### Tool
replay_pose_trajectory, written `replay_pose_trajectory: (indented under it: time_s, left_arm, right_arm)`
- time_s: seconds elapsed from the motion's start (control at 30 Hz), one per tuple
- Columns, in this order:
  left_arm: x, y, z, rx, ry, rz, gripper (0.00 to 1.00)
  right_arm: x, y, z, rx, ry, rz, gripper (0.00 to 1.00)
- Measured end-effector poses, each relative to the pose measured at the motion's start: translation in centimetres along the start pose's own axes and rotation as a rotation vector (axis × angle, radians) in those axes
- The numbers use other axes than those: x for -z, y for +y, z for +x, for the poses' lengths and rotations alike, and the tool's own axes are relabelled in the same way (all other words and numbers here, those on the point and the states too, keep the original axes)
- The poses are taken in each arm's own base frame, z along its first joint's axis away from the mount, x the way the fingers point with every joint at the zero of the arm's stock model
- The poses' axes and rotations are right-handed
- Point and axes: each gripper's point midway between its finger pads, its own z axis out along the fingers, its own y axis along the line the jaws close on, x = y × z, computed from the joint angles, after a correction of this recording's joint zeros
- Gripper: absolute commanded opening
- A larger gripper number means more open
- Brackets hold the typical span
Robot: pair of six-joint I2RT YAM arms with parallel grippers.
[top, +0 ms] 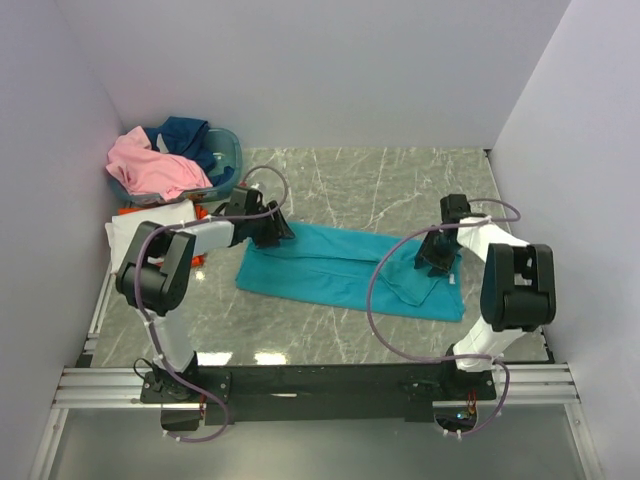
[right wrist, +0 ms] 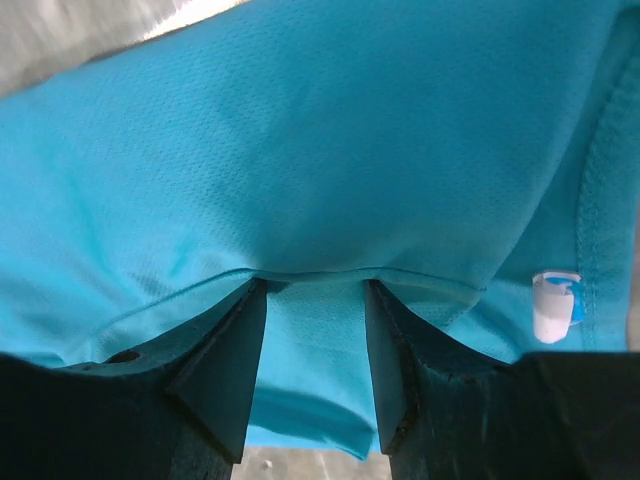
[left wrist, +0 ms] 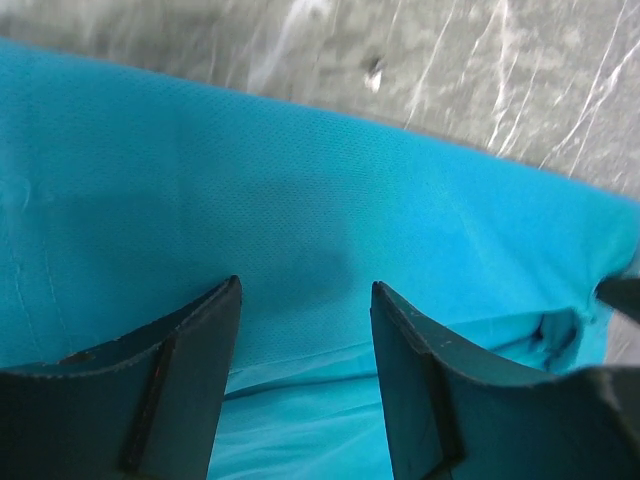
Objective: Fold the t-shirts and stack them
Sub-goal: Fold the tshirt
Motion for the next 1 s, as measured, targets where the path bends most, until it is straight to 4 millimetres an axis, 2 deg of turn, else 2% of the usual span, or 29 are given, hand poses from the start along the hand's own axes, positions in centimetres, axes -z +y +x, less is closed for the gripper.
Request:
replay_pose_trajectory:
  time_s: [0.17,0.37,0.5,0.6,0.7,0.8,0.9,1.0]
  left_arm:
    - [2.0,1.4,1.8,0.013,-0.007,-0.04,0.62]
    - [5.3,3.0,5.2,0.038,0.016,-0.08,0.63]
    - [7.1,3.0,6.8,0.033,0.034,-0.067,0.63]
    - [8.4,1.9,6.4,0.011,0.017,-0.033,0.63]
    - [9.0,0.7,5.5,-0.021,-0.005,0.0,0.64]
    - [9.0,-0.7,4.5,-0.053,-0.011,0.04,0.63]
    - [8.3,-1.7,3.7,-0.076,0.0,0.078,0.63]
    - [7.0,-1.8,4.1,-0.078,0.034,0.094,0.63]
  right_arm:
    - [-0.8,0.9,-3.4,0.004,-0.031,0.037,0.52]
    - [-2.3,3.6,-9.9,0.023,-0.089,0.056,0.52]
    - [-2.8,5.4,-14.0,0.05,-0.139,0.049,0.52]
    - [-2.0,6.3,-15.7,0.074,-0.17,0.035,0.52]
    - [-0.8,7.0,-16.5,0.093,-0.199,0.016,0.52]
    - [0.9,7.5,-16.0,0.111,-0.212,-0.017,0.51]
    - [2.6,8.2,-14.4,0.132,-0.217,-0.055,0.46]
    - [3.8,10.0,-11.6,0.186,-0.202,-0.102,0.4]
